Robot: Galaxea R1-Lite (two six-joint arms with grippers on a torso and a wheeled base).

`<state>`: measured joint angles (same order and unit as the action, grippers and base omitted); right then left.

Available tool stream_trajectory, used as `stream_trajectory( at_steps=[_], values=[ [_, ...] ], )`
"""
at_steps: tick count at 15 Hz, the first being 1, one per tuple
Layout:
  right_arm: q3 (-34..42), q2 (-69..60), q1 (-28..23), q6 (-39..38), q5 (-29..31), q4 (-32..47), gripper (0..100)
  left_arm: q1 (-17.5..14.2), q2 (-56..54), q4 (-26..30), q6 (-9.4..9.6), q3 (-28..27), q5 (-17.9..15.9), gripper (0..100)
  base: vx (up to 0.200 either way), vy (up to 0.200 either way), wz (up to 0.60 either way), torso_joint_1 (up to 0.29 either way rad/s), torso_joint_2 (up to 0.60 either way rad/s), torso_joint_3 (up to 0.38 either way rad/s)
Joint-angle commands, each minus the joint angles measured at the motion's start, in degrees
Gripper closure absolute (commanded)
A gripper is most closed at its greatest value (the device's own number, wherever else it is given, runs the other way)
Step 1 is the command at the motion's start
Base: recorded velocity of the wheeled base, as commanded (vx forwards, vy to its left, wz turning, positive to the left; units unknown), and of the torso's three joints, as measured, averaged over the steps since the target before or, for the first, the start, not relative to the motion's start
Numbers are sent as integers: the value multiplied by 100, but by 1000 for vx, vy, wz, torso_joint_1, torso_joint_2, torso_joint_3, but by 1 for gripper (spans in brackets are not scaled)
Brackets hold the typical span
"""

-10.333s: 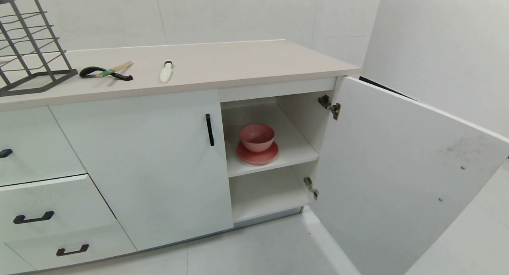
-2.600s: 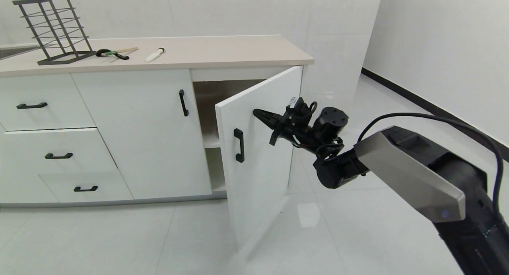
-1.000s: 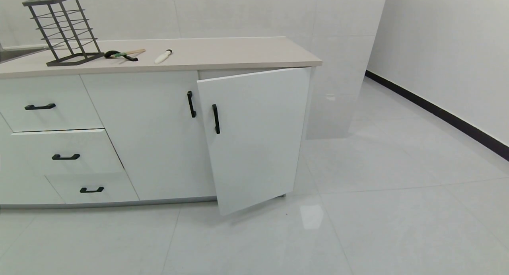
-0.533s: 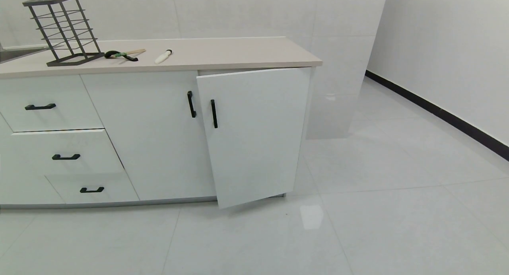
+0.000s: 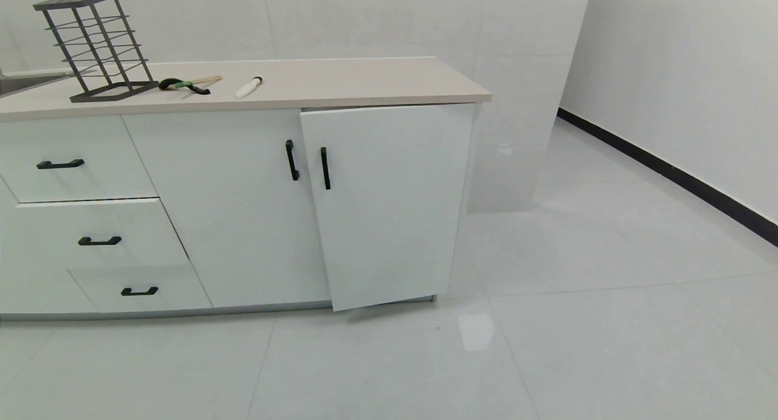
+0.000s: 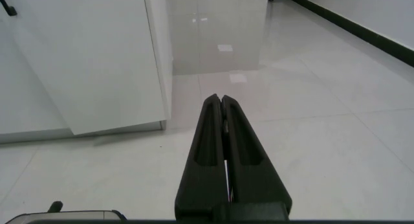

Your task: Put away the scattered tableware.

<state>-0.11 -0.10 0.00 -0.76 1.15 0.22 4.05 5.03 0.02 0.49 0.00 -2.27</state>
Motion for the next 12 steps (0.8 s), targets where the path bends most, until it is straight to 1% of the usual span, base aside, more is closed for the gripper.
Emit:
stream_trajectory(
  at_steps=[1, 5, 7, 10, 12],
  values=[
    [2, 10, 0, 5, 0, 4, 100, 0, 6, -2, -5, 0, -2, 0, 200, 200, 0, 2, -2, 7],
    [2, 10, 0, -4, 0, 4, 100, 0, 6, -2, -5, 0, -2, 0, 200, 200, 0, 1, 5, 2],
    [2, 10, 0, 5, 0, 4, 100, 0, 6, -2, 4, 0, -2, 0, 0, 200, 600, 2, 5, 5],
    [2, 10, 0, 5, 8, 4, 100, 0, 6, -11, 65, 0, 7, 0, 0, 200, 600, 9, 7, -1],
    [2, 10, 0, 5, 0, 4, 100, 0, 6, -2, 65, 0, 7, 0, 0, 200, 0, 5, 5, 0]
  ],
)
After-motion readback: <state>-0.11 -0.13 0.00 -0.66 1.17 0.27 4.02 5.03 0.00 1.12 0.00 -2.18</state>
